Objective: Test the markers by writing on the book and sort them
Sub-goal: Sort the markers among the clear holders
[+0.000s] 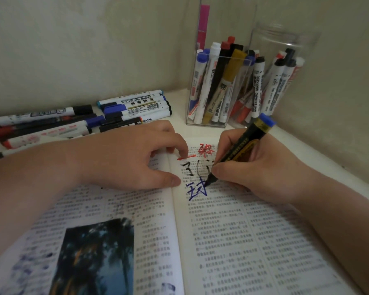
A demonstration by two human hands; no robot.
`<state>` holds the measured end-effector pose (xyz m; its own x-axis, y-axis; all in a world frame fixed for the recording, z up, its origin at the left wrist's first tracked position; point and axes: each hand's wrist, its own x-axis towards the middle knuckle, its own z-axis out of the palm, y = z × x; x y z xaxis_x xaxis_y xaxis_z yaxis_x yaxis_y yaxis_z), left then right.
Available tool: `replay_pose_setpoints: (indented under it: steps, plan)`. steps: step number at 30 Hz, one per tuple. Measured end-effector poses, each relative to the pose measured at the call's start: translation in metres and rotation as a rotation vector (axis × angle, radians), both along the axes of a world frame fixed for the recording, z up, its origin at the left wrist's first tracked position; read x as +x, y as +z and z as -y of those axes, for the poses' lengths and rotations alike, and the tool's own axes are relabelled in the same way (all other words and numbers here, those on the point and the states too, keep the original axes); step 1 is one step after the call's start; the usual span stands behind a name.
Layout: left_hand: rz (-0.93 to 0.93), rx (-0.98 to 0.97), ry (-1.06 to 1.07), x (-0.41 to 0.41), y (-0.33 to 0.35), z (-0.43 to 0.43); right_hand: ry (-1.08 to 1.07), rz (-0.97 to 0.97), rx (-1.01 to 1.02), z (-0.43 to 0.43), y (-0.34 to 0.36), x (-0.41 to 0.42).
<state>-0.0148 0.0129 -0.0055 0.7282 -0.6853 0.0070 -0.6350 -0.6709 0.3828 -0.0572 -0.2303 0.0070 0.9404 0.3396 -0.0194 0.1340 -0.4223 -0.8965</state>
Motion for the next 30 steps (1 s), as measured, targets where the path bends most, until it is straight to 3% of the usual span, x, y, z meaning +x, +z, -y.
replay_pose_setpoints:
  steps: [9, 12, 16, 19, 22, 30]
  plan:
    - [-0.002, 0.016, 0.028, -0.007, 0.004, 0.002, -0.075, 0.052, -0.007, 0.003, -0.006, 0.005]
    - [-0.048, -0.107, 0.084, -0.012, 0.006, 0.006, -0.068, 0.091, -0.024, 0.003, -0.008, 0.006]
    - [-0.119, -0.363, 0.120, -0.017, 0.005, 0.015, -0.114, 0.132, 0.308, 0.007, -0.007, 0.012]
    - [-0.201, -0.494, 0.091, -0.024, 0.000, 0.023, -0.031, 0.149, 0.582, 0.010, -0.005, 0.015]
    - [-0.269, -0.585, 0.094, -0.030, -0.002, 0.031, 0.009, 0.183, 0.694, 0.011, -0.002, 0.013]
    - [-0.250, -0.601, 0.088, -0.041, -0.001, 0.038, 0.037, 0.227, 0.589, 0.004, -0.007, 0.008]
